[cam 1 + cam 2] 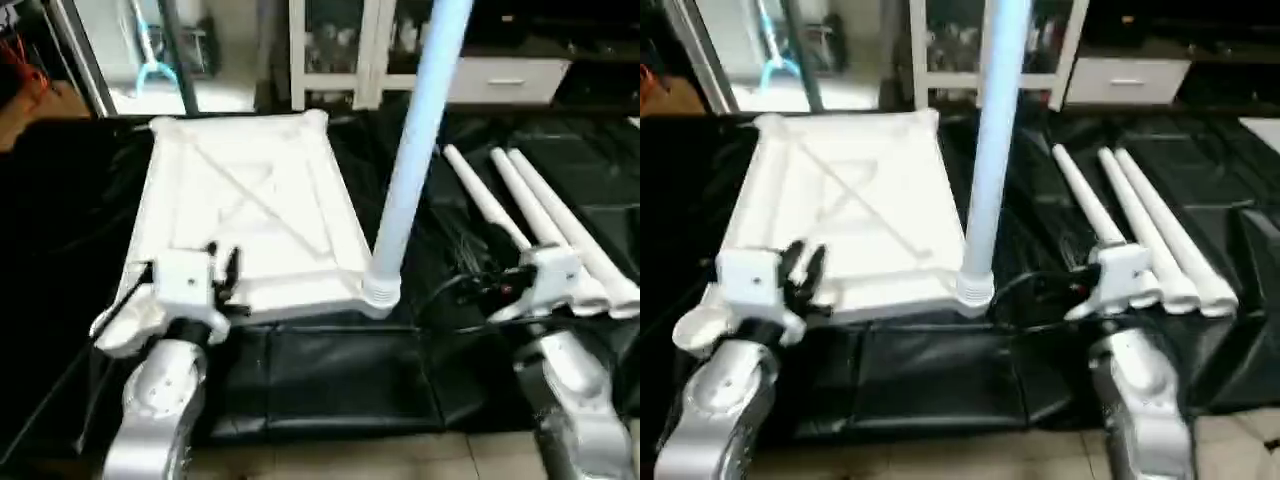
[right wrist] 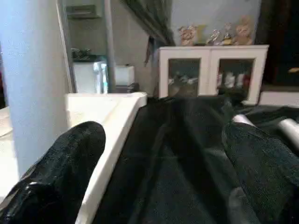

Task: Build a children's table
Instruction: Insert table leg to table base

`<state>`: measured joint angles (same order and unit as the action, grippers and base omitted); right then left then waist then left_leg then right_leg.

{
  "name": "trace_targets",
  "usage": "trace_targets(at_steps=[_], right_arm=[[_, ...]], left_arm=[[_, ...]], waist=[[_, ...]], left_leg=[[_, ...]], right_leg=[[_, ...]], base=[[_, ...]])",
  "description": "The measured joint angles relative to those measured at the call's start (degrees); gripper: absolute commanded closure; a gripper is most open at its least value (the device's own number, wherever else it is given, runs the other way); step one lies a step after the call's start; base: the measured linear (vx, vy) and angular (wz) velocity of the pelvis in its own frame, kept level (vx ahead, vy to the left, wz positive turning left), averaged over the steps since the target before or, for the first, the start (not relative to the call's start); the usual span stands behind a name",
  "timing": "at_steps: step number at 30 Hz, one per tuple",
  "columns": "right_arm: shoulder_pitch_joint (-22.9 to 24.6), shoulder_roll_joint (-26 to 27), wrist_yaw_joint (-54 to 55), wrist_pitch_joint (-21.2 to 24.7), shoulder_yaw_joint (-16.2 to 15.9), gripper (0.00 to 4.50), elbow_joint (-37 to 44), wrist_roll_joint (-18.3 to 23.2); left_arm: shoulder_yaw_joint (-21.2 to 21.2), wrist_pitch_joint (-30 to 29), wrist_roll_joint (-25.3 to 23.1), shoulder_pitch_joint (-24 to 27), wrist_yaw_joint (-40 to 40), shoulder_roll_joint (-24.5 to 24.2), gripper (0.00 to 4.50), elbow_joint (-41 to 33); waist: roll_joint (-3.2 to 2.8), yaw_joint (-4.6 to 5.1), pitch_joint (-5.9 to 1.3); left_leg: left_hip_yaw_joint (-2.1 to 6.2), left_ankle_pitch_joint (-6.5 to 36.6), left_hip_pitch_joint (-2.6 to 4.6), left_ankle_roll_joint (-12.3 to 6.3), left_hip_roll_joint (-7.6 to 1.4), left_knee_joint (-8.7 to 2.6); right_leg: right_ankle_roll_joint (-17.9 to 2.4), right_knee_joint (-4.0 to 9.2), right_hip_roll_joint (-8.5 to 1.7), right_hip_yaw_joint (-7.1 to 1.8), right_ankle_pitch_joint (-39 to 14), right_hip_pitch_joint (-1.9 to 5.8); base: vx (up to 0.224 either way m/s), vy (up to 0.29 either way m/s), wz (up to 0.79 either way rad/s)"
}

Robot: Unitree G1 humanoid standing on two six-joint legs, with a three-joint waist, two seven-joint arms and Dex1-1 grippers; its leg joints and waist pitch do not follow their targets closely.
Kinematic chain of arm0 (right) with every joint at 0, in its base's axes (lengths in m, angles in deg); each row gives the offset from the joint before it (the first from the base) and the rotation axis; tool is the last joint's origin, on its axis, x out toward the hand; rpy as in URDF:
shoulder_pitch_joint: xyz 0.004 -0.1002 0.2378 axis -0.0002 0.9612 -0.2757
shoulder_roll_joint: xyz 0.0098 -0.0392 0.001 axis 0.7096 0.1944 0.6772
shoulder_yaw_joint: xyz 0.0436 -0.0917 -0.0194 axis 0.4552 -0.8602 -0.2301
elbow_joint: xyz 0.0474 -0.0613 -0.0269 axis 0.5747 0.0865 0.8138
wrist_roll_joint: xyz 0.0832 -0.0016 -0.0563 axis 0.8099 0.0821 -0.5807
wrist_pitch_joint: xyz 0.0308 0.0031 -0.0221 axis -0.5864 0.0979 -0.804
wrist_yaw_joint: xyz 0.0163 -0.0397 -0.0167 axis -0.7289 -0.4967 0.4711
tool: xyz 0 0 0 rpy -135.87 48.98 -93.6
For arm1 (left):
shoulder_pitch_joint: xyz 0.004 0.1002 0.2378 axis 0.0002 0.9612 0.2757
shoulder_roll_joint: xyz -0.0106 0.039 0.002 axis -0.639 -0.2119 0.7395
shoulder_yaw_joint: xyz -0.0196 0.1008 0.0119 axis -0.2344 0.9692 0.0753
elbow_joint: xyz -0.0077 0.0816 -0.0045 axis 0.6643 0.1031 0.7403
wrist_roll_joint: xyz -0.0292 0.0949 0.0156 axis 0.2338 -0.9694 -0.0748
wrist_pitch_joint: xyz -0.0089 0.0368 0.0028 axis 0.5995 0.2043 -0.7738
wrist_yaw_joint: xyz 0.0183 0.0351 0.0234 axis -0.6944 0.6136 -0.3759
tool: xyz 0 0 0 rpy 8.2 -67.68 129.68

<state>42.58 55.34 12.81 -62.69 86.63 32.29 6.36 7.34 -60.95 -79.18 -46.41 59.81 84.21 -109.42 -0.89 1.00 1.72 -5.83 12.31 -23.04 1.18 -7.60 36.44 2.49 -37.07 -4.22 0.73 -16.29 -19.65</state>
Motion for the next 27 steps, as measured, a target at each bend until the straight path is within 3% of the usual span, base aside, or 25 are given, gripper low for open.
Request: trace_targets(at_steps=[3,8,12,18,23,27], right_arm=[[-0.7,-1.1,-0.5,0.0,1.5,0.0,-0.3,1.6],[-0.7,-4.3,-5.4,4.2,1.1,0.0,-0.8,4.9],[-2.7,-8.5,-14.1,9.4,0.7,0.0,-2.8,10.2],[-8.6,-13.1,-19.6,10.5,1.8,0.0,-8.1,11.8],[-10.0,-17.2,-25.3,12.2,1.4,0.0,-10.0,12.2],[-12.1,-19.1,-29.2,12.7,0.9,0.0,-13.2,12.2]], left_arm=[[0.7,0.0,0.6,0.0,3.4,-2.7,3.0,0.7],[4.7,0.1,0.4,-1.8,11.8,-8.6,3.0,5.7],[8.4,0.2,2.1,-9.7,23.4,-13.2,2.71,11.8],[10.6,1.0,4.6,-21.4,37.4,-16.8,2.26,21.6],[12.7,1.1,5.2,-26.0,47.5,-20.8,1.92,27.7],[14.0,1.8,4.0,-28.9,50.3,-22.4,1.69,32.5]], waist=[[0.61,0.15,0.24],[1.72,0.04,0.8],[1.05,0.11,0.98],[-0.61,0.2,0.87],[-0.81,0.07,0.84],[-0.8,-0.02,0.85]], left_leg=[[-1.45,0.0,0.38,0.26,-0.86,-0.14],[-2.39,0.0,0.7,0.27,-1.23,-0.15],[-2.58,-0.1,0.51,0.35,-1.24,-0.14],[-2.97,-0.9,0.04,-0.13,-1.34,-0.26],[-3.27,-1.0,0.1,-0.26,-1.57,-0.59],[-3.99,-1.2,-0.02,-0.52,-1.86,-0.59]], right_leg=[[-0.6,0.08,-0.08,0.1,0.4,0.18],[-0.7,0.15,-0.23,-0.07,0.5,0.06],[-0.7,0.96,-0.29,-0.17,1.7,0.02],[-0.5,0.96,-0.43,-0.16,2.3,-0.42],[-0.5,1.03,-0.42,-0.07,2.2,-0.51],[-0.5,1.02,-0.54,-0.09,2.2,-0.73]], base=[[-0.07,0.002,0.01],[-0.071,0.01,0.02],[0.0,0.0,0.0],[0.0,0.0,0.0],[0.0,0.0,0.0],[0.0,0.0,0.0]])
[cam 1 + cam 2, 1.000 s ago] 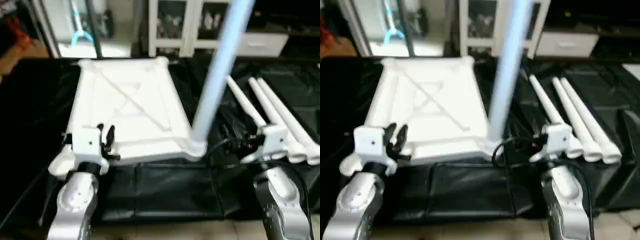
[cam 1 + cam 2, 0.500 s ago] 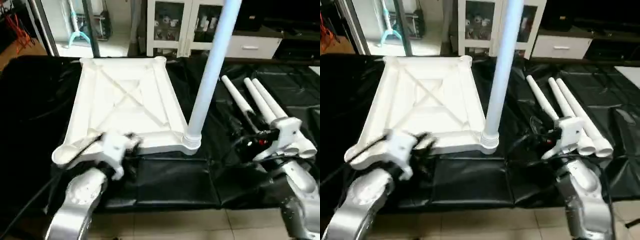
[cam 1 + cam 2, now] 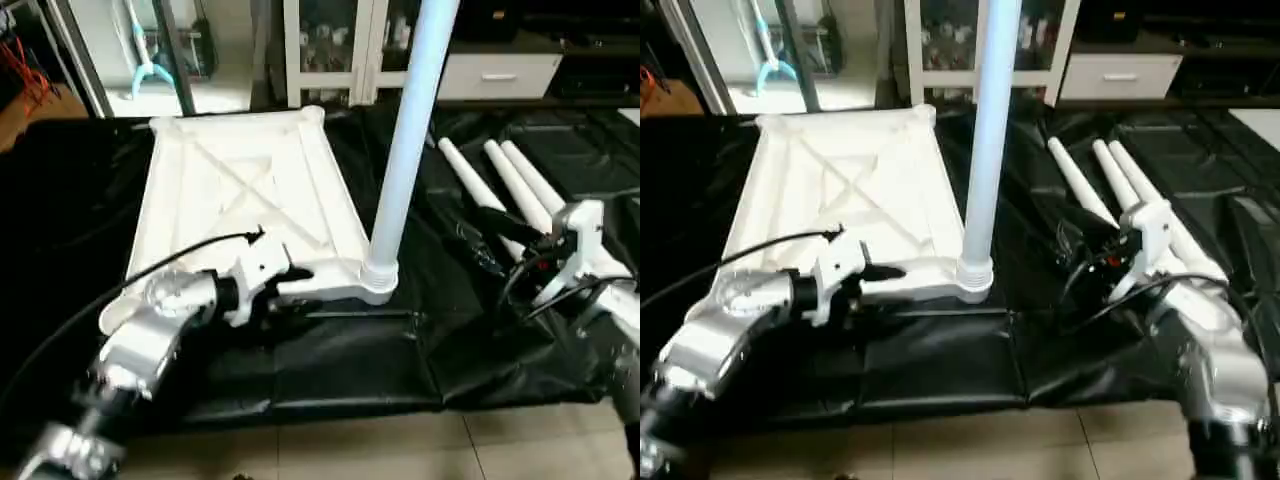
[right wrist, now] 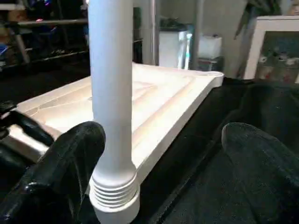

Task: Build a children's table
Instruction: Insert table leg to table base

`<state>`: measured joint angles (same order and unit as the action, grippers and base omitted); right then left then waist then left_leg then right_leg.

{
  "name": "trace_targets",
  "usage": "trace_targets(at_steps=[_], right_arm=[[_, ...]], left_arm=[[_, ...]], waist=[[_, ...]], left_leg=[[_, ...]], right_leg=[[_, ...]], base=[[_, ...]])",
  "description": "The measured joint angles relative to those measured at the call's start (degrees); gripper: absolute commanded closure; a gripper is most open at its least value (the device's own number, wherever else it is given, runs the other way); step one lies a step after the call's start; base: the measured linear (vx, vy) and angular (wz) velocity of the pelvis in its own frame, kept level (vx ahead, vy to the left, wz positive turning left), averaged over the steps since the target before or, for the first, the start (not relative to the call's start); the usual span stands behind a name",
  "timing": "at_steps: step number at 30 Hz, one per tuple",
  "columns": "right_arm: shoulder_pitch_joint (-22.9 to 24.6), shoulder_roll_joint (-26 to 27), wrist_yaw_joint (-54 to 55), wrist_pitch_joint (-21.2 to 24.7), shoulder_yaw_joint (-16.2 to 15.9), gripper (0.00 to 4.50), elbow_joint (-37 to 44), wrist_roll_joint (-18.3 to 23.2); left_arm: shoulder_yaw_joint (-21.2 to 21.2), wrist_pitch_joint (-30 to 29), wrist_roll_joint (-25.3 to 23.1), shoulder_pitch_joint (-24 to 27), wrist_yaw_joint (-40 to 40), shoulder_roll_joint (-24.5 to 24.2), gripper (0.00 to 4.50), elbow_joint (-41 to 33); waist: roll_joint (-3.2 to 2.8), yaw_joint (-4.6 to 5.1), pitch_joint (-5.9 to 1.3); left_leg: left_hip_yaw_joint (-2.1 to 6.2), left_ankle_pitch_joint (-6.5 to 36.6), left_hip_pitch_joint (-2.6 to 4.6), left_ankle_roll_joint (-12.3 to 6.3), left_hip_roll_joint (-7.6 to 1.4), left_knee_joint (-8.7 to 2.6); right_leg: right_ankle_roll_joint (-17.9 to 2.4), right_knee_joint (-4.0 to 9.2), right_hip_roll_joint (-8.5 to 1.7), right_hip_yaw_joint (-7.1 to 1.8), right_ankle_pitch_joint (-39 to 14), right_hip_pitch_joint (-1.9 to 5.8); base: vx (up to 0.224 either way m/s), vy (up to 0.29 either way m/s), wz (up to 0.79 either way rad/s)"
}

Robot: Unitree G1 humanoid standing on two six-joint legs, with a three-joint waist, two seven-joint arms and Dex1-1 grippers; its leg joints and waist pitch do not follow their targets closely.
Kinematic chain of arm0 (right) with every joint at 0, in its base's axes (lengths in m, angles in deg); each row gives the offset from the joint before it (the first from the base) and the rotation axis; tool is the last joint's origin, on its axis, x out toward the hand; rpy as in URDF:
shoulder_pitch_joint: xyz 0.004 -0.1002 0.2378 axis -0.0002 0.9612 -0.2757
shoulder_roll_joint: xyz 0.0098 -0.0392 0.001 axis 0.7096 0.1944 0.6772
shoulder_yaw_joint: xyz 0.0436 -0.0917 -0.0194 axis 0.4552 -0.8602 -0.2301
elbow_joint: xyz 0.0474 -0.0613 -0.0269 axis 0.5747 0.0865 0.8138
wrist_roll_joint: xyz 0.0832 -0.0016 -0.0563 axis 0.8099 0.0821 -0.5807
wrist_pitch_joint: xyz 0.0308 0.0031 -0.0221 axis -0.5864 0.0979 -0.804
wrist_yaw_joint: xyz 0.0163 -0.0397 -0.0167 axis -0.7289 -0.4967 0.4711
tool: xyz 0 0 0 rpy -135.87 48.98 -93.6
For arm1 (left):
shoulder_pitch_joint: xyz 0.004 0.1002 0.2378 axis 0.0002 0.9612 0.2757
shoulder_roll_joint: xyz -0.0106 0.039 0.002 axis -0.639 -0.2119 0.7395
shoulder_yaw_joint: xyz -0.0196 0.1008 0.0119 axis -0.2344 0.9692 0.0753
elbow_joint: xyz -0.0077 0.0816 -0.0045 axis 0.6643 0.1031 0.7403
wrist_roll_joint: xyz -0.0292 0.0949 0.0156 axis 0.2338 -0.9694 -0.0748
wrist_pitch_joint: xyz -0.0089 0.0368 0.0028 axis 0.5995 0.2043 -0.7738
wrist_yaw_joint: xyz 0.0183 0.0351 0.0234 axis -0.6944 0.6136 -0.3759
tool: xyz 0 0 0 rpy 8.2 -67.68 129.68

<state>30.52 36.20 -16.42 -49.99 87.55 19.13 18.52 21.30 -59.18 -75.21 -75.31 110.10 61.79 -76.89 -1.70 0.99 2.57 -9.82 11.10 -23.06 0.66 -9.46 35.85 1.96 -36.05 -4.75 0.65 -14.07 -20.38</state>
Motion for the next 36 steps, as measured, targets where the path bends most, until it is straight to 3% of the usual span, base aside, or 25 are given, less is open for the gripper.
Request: trace_targets(at_steps=[6,12,19,23,25,28,36], right_arm=[[-3.8,-0.4,-2.9,-0.1,-1.7,0.0,-4.2,-0.3],[-4.8,-0.4,-4.6,-0.6,-2.0,0.0,-6.5,-0.8],[-6.0,0.0,-4.7,-1.8,-2.4,0.0,-7.7,-1.8],[-6.0,0.7,-4.7,-1.8,-2.8,0.0,-7.7,-2.0],[-6.0,1.0,-4.6,-2.0,-2.9,0.0,-7.7,-2.0],[-5.9,1.4,-4.6,-2.2,-3.4,0.0,-7.7,-2.1],[-5.8,1.4,-4.7,-2.5,-3.5,0.0,-7.7,-2.5]], left_arm=[[0.9,2.9,-1.9,-3.7,1.9,-0.4,1.69,6.8],[2.0,4.3,-2.4,-4.5,3.8,-0.4,1.69,10.3],[3.0,8.6,-5.9,-6.5,0.4,2.2,2.3,16.7],[3.0,9.2,-6.3,-7.0,-0.7,2.6,2.51,17.1],[3.0,10.0,-6.3,-7.0,-0.8,3.2,2.87,17.7],[3.1,11.0,-6.3,-7.0,-0.2,3.7,2.9,18.5],[4.6,14.2,-9.4,-7.6,-0.3,2.7,3.73,19.4]], waist=[[0.03,-0.03,0.01],[0.16,-0.9,0.05],[0.25,-1.43,0.08],[0.25,-1.35,0.08],[0.25,-1.37,0.08],[0.25,-1.36,0.09],[0.25,-1.32,0.08]], left_leg=[[-0.59,-0.1,-0.08,-0.27,0.08,-0.01],[-0.81,-0.3,-0.17,-0.59,0.04,-0.01],[-1.6,-0.3,-0.16,-0.59,-0.23,-0.05],[-1.64,-0.3,-0.15,-0.6,-0.25,-0.05],[-1.66,-0.3,-0.15,-0.59,-0.28,-0.05],[-1.68,-0.3,-0.16,-0.59,-0.3,-0.08],[-1.7,-0.3,-0.15,-0.58,-0.31,-0.11]], right_leg=[[-0.1,-0.06,-0.49,0.07,0.1,-0.23],[-0.3,-0.07,-0.54,0.04,0.2,-0.43],[-0.5,-0.06,-0.66,0.0,0.3,-0.51],[-0.5,-0.06,-0.67,-0.03,0.3,-0.55],[-0.5,-0.06,-0.66,0.0,0.3,-0.56],[-0.5,-0.06,-0.65,0.0,0.3,-0.59],[-0.5,-0.04,-0.65,-0.01,0.3,-0.6]], base=[[0.0,0.0,0.0],[0.0,0.0,0.0],[0.0,0.0,0.0],[0.0,0.0,0.0],[0.0,0.0,0.0],[0.0,0.0,0.0],[0.0,0.0,0.0]])
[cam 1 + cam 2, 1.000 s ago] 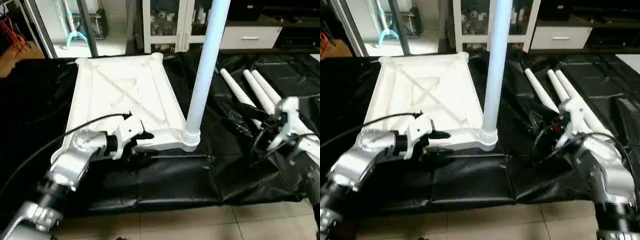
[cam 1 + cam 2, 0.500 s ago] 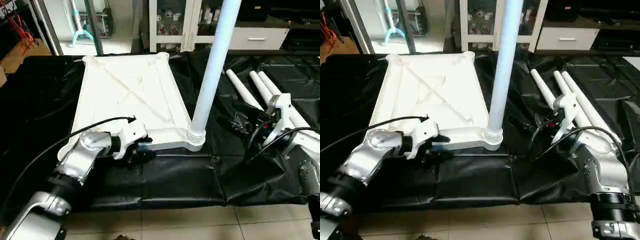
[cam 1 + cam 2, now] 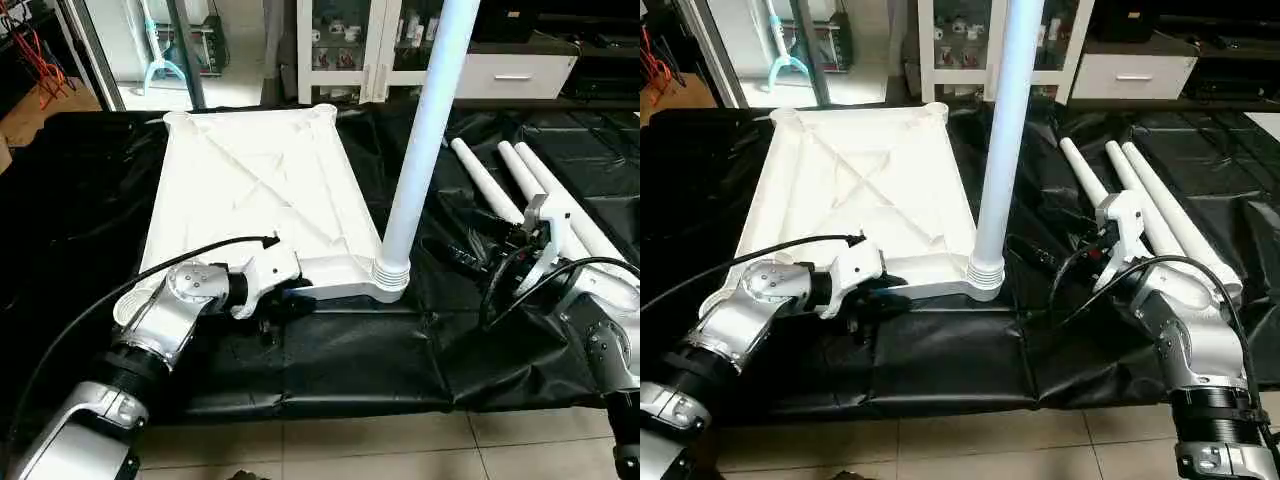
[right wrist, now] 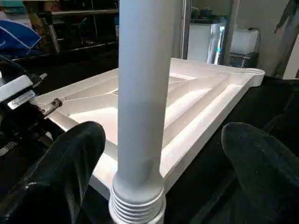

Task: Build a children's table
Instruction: Insert table leg to table base

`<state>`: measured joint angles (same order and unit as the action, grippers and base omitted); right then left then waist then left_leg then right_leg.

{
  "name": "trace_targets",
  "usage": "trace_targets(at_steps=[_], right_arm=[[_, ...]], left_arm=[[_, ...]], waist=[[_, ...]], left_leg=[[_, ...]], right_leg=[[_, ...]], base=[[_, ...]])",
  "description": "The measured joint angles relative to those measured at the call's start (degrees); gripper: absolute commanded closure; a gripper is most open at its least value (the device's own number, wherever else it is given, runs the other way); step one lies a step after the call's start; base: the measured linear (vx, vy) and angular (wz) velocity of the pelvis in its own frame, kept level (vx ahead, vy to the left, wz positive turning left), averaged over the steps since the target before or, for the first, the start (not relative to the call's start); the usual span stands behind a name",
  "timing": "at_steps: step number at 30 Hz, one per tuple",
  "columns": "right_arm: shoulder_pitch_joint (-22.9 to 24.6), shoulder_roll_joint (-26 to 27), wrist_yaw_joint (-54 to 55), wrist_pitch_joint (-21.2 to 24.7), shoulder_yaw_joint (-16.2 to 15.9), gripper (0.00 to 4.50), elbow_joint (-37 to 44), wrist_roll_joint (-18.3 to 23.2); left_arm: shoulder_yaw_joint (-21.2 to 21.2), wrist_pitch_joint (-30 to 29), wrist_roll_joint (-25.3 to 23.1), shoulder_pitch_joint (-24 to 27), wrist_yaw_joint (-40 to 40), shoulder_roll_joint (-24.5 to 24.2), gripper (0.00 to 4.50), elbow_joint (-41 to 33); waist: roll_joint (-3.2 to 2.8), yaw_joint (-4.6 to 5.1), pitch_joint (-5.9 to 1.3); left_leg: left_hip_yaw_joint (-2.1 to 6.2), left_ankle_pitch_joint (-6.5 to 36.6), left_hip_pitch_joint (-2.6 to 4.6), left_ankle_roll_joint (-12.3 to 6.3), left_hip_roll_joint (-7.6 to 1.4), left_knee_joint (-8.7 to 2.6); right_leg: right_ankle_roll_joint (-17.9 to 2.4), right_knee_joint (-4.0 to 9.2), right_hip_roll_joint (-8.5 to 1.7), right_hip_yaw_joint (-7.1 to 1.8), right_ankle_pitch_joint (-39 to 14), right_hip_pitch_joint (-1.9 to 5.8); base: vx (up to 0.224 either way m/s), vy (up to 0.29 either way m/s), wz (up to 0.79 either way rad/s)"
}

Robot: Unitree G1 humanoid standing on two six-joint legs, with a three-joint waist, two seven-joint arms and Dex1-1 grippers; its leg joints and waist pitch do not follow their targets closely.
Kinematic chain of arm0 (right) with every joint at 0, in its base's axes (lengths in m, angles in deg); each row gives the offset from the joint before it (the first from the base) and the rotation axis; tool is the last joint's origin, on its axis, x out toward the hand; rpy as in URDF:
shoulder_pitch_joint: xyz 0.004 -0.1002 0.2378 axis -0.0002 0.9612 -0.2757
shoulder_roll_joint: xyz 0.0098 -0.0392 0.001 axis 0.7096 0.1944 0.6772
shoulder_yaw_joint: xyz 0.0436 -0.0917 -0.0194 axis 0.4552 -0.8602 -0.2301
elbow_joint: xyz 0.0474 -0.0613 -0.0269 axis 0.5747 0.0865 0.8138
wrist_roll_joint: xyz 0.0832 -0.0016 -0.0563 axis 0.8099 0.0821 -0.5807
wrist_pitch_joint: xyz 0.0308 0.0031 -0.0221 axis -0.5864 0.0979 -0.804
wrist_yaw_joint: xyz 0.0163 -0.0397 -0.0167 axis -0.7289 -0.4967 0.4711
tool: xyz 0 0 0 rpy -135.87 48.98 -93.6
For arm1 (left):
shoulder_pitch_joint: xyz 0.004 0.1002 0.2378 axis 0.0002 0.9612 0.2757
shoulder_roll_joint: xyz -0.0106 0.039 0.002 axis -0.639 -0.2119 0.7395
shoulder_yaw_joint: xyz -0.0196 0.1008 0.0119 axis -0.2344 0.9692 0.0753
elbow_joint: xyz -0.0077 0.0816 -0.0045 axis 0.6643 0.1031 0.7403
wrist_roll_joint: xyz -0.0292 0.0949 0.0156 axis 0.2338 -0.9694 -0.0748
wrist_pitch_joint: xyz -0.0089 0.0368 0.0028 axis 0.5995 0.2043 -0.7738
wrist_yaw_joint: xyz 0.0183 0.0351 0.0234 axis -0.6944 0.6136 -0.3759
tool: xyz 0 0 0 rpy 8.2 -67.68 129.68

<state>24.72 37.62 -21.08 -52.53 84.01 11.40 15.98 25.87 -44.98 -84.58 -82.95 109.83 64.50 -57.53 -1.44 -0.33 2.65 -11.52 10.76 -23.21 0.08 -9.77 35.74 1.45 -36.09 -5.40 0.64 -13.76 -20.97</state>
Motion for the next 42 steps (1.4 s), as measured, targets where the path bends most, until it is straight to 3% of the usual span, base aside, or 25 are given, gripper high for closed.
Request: trace_targets(at_steps=[10,16,23,28,38,42], right_arm=[[0.0,0.3,0.0,-0.5,-0.2,0.0,0.0,-0.1],[0.0,1.0,0.2,-0.6,-0.3,0.0,0.0,-0.1],[1.1,2.2,0.9,-0.5,-0.3,0.0,0.1,0.0],[1.7,2.7,0.7,-0.3,-0.6,0.0,0.0,0.0],[1.6,2.7,-3.6,3.1,-3.9,0.0,0.0,0.0],[-0.6,3.0,-2.4,1.9,-4.8,0.0,-3.1,-1.6]], left_arm=[[0.1,0.3,-0.7,-0.5,2.3,-0.3,4.43,-0.2],[0.0,-2.2,-0.8,1.5,1.8,-1.0,4.43,-3.9],[-1.3,-10.8,-1.2,10.0,0.1,-4.0,4.43,-19.1],[-1.5,-14.1,-0.7,14.5,0.0,-4.9,4.43,-26.4],[0.3,-17.8,-2.1,14.5,-2.0,-2.3,4.43,-29.6],[1.1,-18.0,-2.6,14.2,-2.3,-1.7,4.43,-29.6]], waist=[[0.01,0.22,0.0],[0.02,0.3,0.0],[0.17,1.49,-0.06],[0.35,1.32,-0.03],[0.59,-0.11,0.01],[0.56,-0.15,0.0]], left_leg=[[-0.08,0.0,0.0,0.0,-0.01,-0.12],[-0.11,0.0,0.04,0.01,-0.07,-0.2],[-0.16,0.0,0.08,0.0,-0.13,-0.37],[-0.17,0.0,0.13,0.05,-0.14,-0.47],[-0.23,0.0,0.11,0.04,-0.08,-0.51],[-0.25,0.0,0.13,0.04,-0.08,-0.51]], right_leg=[[0.0,0.09,0.0,-0.02,0.0,-0.07],[0.0,0.13,0.01,0.01,0.0,-0.08],[0.0,0.28,0.04,0.05,0.0,-0.12],[0.0,0.3,0.05,0.06,0.0,-0.1],[0.0,0.52,0.01,0.03,0.0,-0.02],[-0.1,0.51,0.01,0.02,0.0,-0.03]], base=[[0.0,0.0,0.0],[0.0,0.0,0.0],[0.0,0.0,0.0],[0.0,0.0,0.0],[0.0,0.0,0.0],[0.0,0.0,0.0]])
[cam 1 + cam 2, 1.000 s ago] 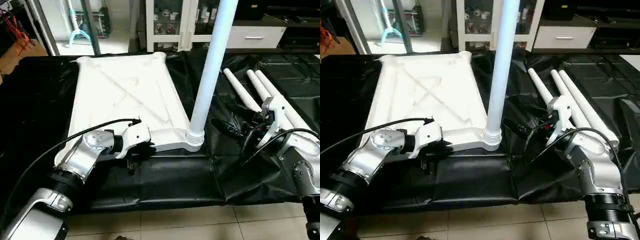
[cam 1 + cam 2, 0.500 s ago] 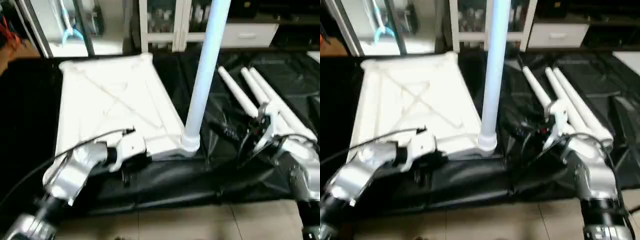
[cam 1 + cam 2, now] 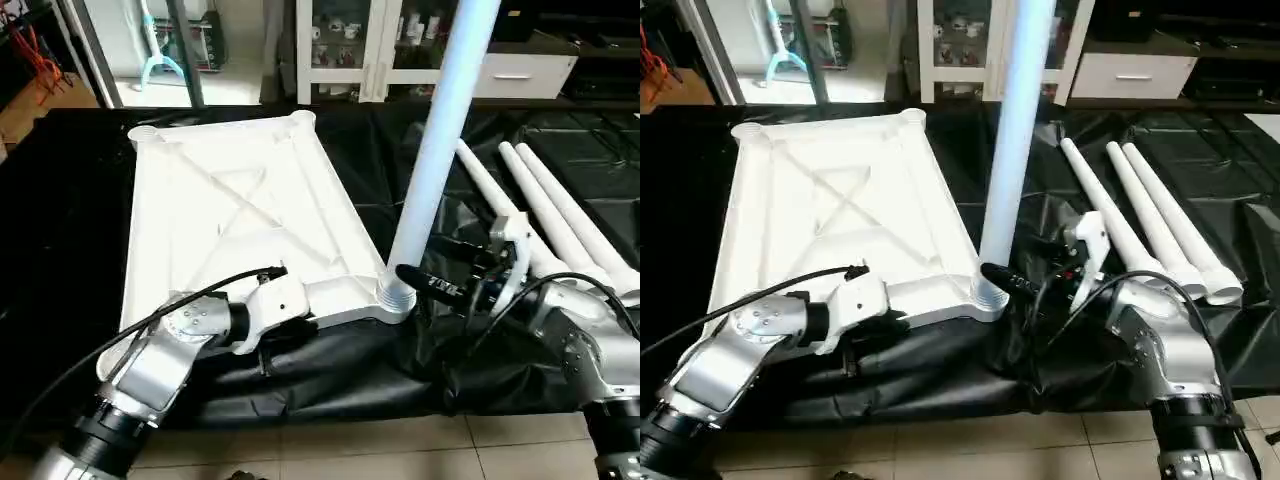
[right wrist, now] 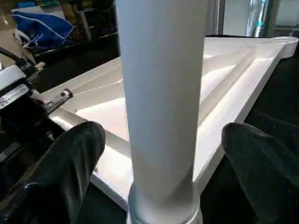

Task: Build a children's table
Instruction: Insert table leg to table base

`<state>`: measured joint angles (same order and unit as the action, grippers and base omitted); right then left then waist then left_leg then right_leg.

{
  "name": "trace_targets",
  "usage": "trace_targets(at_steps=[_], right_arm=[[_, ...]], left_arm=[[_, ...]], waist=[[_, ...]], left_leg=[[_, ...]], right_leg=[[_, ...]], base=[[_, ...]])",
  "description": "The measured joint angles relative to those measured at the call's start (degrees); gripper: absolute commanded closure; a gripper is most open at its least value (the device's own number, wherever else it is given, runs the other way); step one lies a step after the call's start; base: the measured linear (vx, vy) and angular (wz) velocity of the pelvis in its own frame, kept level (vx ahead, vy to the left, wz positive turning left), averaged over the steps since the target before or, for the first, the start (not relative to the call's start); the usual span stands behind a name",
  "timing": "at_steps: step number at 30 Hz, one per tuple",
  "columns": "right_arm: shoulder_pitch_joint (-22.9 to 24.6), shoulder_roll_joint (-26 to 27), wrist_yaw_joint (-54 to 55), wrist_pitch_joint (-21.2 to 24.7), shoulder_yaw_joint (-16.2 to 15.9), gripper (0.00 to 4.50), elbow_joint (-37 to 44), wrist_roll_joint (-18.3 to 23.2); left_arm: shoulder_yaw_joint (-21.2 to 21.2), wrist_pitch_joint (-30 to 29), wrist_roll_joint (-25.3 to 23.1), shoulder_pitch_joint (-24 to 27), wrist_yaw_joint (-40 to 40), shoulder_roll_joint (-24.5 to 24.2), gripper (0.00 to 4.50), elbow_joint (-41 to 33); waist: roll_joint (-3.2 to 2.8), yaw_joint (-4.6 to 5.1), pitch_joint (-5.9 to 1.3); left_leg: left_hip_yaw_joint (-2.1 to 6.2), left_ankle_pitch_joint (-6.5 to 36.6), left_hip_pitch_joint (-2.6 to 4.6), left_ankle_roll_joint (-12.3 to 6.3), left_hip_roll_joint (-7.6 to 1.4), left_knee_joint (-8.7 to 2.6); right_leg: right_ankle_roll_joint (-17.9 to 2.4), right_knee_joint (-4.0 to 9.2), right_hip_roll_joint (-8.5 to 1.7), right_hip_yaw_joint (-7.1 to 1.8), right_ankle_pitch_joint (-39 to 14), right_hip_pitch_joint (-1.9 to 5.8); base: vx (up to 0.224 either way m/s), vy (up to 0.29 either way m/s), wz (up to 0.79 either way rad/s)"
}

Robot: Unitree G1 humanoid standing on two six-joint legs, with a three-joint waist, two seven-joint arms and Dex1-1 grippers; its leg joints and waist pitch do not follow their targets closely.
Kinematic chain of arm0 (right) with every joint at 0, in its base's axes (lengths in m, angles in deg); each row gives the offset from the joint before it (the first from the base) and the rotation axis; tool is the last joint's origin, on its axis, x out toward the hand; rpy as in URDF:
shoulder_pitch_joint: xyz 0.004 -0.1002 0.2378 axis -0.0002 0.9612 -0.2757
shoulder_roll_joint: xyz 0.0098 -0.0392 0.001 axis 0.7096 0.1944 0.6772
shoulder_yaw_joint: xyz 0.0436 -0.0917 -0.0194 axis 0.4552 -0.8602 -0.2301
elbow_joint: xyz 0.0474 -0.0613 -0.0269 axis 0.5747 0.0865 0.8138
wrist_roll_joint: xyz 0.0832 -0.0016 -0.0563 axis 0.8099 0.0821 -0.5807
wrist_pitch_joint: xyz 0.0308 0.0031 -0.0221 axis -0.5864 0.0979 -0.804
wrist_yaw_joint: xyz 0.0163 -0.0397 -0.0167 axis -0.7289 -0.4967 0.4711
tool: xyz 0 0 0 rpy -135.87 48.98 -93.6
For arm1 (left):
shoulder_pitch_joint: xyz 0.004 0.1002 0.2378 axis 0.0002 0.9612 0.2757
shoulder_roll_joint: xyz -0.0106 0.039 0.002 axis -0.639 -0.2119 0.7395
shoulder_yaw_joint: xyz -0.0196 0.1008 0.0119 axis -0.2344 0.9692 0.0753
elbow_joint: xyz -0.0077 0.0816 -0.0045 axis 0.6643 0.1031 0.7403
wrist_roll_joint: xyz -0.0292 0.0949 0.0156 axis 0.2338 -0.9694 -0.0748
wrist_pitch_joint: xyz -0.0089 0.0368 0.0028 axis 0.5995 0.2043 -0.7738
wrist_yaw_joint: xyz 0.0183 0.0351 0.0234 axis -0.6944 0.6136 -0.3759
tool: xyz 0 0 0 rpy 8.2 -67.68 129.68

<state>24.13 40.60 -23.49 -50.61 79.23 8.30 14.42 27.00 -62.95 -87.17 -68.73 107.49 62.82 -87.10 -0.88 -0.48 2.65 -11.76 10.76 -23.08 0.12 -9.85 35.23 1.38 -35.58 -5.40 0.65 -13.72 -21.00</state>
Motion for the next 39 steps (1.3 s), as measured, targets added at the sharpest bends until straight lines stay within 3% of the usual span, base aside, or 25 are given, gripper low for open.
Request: trace_targets(at_steps=[5,6,10,11,18,25,27,33,39], right_arm=[[-2.5,1.1,1.5,-1.1,-0.3,0.0,-3.4,-1.7],[-2.9,1.5,1.5,-1.1,-0.5,0.3,-4.2,-2.3],[-3.9,1.8,0.9,-1.0,-1.9,0.43,-5.8,-2.8],[-3.9,1.8,0.6,-1.0,-2.0,0.68,-6.0,-2.9],[-4.4,1.9,-2.1,-1.2,-2.3,1.25,-8.2,-2.9],[-4.4,1.9,-3.3,-1.0,-2.3,1.69,-8.2,-2.3],[-4.4,1.9,-3.6,-1.0,-2.2,2.04,-8.2,-2.3],[-4.4,1.9,-3.6,-1.0,-2.0,2.44,-8.4,-2.3],[-4.4,2.0,-3.3,-1.0,-1.9,2.53,-8.5,-2.4]], left_arm=[[0.6,-0.2,-0.2,-0.2,0.1,0.2,4.43,-0.1],[0.6,-0.2,-0.4,-0.2,0.1,0.3,4.5,-0.1],[1.0,-0.2,-0.6,-0.5,0.0,0.6,4.5,-0.1],[1.1,-0.1,-0.6,-0.6,0.0,0.7,4.5,0.0],[1.7,0.6,-1.3,-1.4,-0.1,1.5,4.5,1.0],[1.7,1.4,-1.5,-1.5,-0.2,1.6,4.5,1.4],[1.7,1.4,-1.6,-1.5,-0.2,1.6,4.5,1.4],[1.8,1.6,-1.6,-1.5,-0.1,1.5,4.5,1.4],[1.8,2.7,-1.8,-1.5,-0.1,1.4,4.5,1.9]], waist=[[-0.01,-0.05,-0.01],[-0.01,-0.05,-0.01],[0.0,-0.38,-0.01],[0.01,-0.45,0.0],[0.05,-1.3,0.02],[0.05,-1.4,0.02],[0.05,-1.4,0.02],[0.06,-1.45,0.02],[0.07,-1.45,0.03]], left_leg=[[-0.03,0.0,-0.01,0.0,0.0,0.0],[-0.04,0.0,-0.01,0.0,0.0,-0.01],[-0.04,0.0,-0.01,0.0,0.0,0.0],[-0.04,0.0,-0.02,0.0,0.0,0.0],[-0.07,0.0,-0.01,-0.01,0.0,0.0],[-0.08,0.0,-0.01,-0.01,0.0,-0.01],[-0.09,0.0,-0.01,-0.01,0.0,0.0],[-0.09,0.0,-0.01,-0.01,-0.01,-0.02],[-0.1,0.0,-0.01,-0.01,-0.01,-0.02]], right_leg=[[0.0,0.03,-0.01,0.0,0.0,0.02],[0.0,0.03,-0.01,0.01,0.0,0.02],[0.0,0.05,-0.02,0.01,0.0,0.03],[0.0,0.06,-0.02,0.01,0.0,0.03],[0.0,0.09,-0.02,0.0,0.0,0.04],[0.0,0.1,-0.03,0.0,0.0,0.05],[-0.1,0.1,-0.03,0.0,0.0,0.05],[-0.1,0.1,-0.03,0.01,0.0,0.04],[-0.1,0.1,-0.04,0.01,0.0,0.04]], base=[[0.0,0.0,0.0],[0.0,0.0,0.0],[0.0,0.0,0.0],[0.0,0.0,0.0],[0.0,0.0,0.0],[0.0,0.0,0.0],[0.0,0.0,0.0],[0.0,0.0,0.0],[0.0,0.0,0.0]])
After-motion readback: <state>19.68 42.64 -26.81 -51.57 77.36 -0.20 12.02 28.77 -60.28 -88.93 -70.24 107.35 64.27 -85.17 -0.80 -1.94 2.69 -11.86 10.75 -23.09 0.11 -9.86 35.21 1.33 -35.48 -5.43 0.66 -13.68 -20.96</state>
